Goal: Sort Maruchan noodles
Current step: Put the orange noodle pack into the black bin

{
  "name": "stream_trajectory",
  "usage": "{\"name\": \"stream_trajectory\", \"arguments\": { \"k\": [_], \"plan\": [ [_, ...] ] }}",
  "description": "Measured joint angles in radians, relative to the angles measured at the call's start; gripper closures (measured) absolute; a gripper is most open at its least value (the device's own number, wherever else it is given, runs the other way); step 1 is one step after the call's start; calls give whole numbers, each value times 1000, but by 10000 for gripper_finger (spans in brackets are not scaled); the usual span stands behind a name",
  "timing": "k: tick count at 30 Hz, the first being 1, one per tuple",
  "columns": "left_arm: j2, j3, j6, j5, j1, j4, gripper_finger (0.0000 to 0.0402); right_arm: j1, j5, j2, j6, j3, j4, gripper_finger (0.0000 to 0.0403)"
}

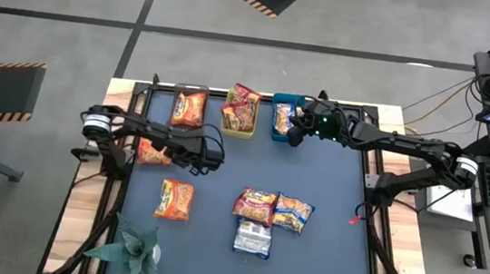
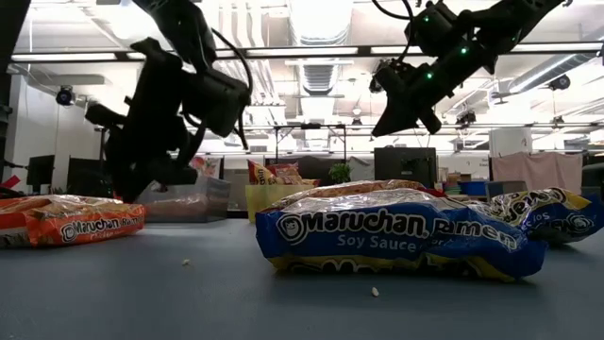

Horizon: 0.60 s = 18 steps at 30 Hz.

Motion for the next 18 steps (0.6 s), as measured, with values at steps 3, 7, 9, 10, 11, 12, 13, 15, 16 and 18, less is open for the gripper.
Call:
{"name": "stream_trajectory", "arguments": {
  "k": [3,7,9,10,11,12,13,15,16,18],
  "plan": [
    [18,-8,1,0,1,16,328,0,0,0,0,0,0,394],
    [30,-16,7,-8,2,18,328,0,0,0,-1,0,0,394],
    [35,-29,8,-22,2,18,328,0,0,0,-1,0,0,394],
    [38,-39,8,-29,2,19,328,0,0,0,-1,0,0,394],
    [40,-48,8,-29,2,18,328,0,0,0,-1,0,-1,394],
    [43,-55,8,-32,2,20,328,0,0,0,-1,0,0,394],
    [46,-62,6,-36,2,22,326,0,0,0,-1,0,-1,394],
    [52,-73,1,-53,2,36,319,0,0,0,-1,0,-1,394],
    [55,-77,2,-57,2,49,313,0,0,0,-1,0,-1,394],
    [66,-83,7,-58,2,77,300,0,0,0,-1,0,0,394]
  ]
}}
